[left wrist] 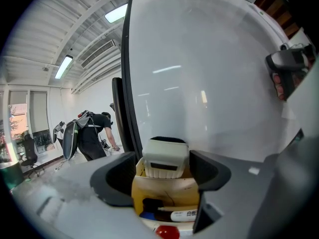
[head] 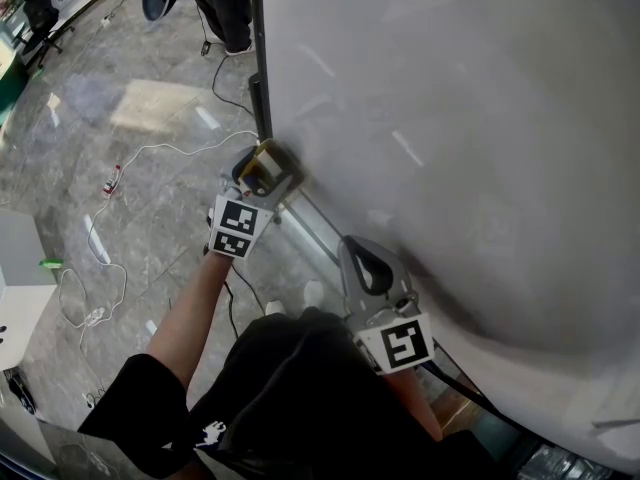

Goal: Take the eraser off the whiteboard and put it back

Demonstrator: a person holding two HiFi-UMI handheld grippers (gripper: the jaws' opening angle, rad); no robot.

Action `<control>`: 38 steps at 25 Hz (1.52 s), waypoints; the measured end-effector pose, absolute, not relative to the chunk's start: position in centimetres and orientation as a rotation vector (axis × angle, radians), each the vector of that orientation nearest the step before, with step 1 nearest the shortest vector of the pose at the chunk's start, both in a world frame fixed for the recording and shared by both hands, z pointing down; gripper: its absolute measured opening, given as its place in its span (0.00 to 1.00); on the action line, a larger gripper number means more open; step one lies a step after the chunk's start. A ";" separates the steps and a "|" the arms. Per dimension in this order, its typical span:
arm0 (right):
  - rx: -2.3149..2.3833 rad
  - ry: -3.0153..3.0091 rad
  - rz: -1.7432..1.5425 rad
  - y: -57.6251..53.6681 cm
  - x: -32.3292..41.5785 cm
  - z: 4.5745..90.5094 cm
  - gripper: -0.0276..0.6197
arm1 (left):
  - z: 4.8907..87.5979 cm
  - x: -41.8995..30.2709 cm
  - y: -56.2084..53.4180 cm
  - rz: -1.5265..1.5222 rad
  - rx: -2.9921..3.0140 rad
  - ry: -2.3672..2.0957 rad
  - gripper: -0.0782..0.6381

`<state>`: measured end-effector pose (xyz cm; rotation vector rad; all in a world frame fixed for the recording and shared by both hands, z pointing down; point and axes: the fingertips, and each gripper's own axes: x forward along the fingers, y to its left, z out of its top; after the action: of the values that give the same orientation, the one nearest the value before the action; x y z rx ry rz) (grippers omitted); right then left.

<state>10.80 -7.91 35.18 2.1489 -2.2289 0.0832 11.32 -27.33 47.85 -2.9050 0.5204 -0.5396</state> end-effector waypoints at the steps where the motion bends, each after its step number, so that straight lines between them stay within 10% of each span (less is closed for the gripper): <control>1: 2.147 -2.232 0.081 -7.9 10.7 35.1 0.06 | 47.7 11.3 -27.2 -0.538 -2.906 0.516 0.59; 18: 2.111 -2.295 0.019 -8.0 9.5 34.6 0.06 | 44.2 7.0 -25.0 -0.465 -2.895 0.574 0.56; 38: 2.022 -2.409 -0.011 -8.9 6.9 33.1 0.06 | 34.7 -1.6 -18.9 -0.144 -2.956 0.753 0.12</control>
<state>6.90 -8.88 33.08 2.0221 -2.4089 -0.0115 -1.58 -18.92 34.72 -2.9563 0.7529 -0.1445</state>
